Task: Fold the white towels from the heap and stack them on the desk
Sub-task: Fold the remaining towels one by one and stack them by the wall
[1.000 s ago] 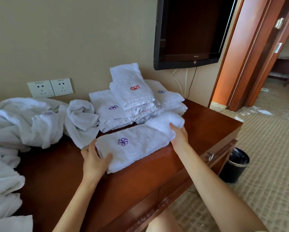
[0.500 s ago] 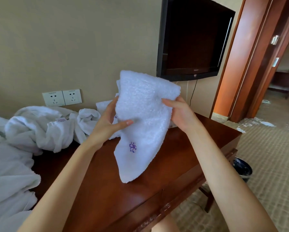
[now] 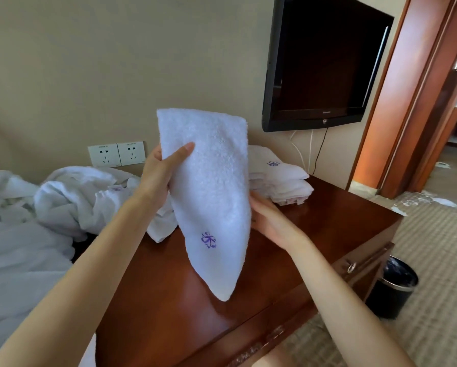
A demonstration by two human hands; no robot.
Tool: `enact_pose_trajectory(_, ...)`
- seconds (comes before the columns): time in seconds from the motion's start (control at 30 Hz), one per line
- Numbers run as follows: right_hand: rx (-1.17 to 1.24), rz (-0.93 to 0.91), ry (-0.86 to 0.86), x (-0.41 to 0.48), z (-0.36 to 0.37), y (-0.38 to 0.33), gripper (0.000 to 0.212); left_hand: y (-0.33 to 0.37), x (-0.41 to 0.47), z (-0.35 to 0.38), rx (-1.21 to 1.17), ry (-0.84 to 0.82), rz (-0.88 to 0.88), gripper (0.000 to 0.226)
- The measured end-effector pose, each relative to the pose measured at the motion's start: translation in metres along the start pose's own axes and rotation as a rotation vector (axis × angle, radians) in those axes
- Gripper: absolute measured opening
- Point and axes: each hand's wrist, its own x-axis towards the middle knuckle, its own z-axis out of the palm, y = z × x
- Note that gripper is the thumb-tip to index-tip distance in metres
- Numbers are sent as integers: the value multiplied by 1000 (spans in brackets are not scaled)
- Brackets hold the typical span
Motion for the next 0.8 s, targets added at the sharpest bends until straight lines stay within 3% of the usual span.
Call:
enact_pose_trajectory(0.17, 127, 145, -112, -1, 21, 38, 71, 7, 31, -10, 9, 67, 2, 34)
enact_pose_trajectory(0.3, -13, 176, -34, 12, 42, 53, 43, 9, 61, -16, 39, 113, -17, 37)
enact_pose_trajectory(0.43, 161, 207, 36, 27, 50, 63, 37, 4, 97, -35, 128, 161, -54, 47)
enact_pose_trajectory(0.57, 245, 241, 43, 50, 52, 61, 40, -9, 134, -59, 185, 256, -118, 36)
enact_pose_trajectory(0.73, 319, 300, 97, 89, 43, 64, 51, -41, 181, -95, 193, 406, -268, 46)
enact_pose_trajectory(0.8, 395, 294, 88, 103, 34, 69, 44, -49, 199, -99, 182, 413, -307, 47)
